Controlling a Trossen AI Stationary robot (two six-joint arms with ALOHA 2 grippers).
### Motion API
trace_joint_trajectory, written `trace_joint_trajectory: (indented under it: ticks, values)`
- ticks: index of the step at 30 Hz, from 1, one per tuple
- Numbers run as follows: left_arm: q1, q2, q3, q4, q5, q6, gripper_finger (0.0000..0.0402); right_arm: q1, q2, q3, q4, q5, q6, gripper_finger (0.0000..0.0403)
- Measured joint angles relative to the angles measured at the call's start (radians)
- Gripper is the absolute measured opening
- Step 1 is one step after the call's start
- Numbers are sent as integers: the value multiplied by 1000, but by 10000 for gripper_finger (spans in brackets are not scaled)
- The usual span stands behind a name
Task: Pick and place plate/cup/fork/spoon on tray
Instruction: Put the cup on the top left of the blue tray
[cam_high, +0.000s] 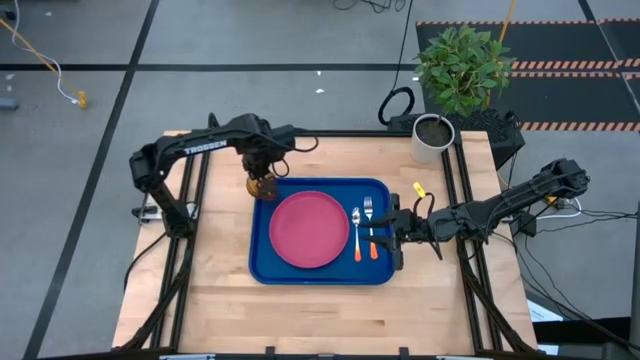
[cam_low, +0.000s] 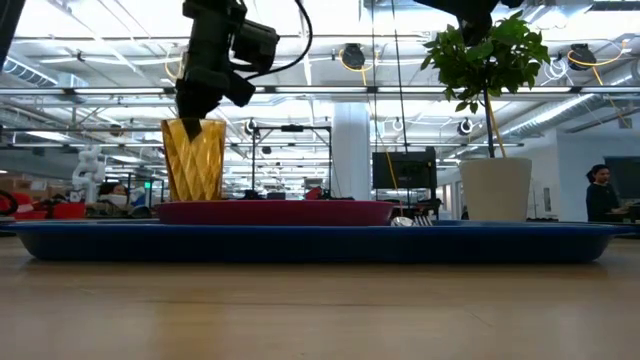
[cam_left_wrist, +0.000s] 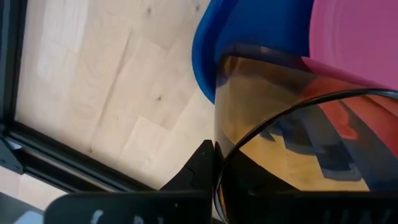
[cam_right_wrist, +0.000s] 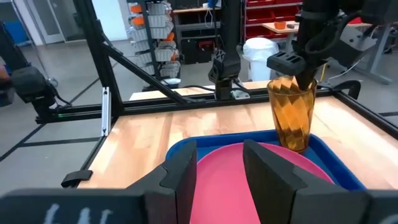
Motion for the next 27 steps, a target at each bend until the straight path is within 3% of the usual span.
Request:
trace_joint_trajectory:
  ticks: [12,27]
  values:
    - [-14,5,-3,31,-16,30,57,0,0,0,0,0,3,125]
    - [-44,3,-3,41,-97,71,62,0,0,0,-4,-1,3,125]
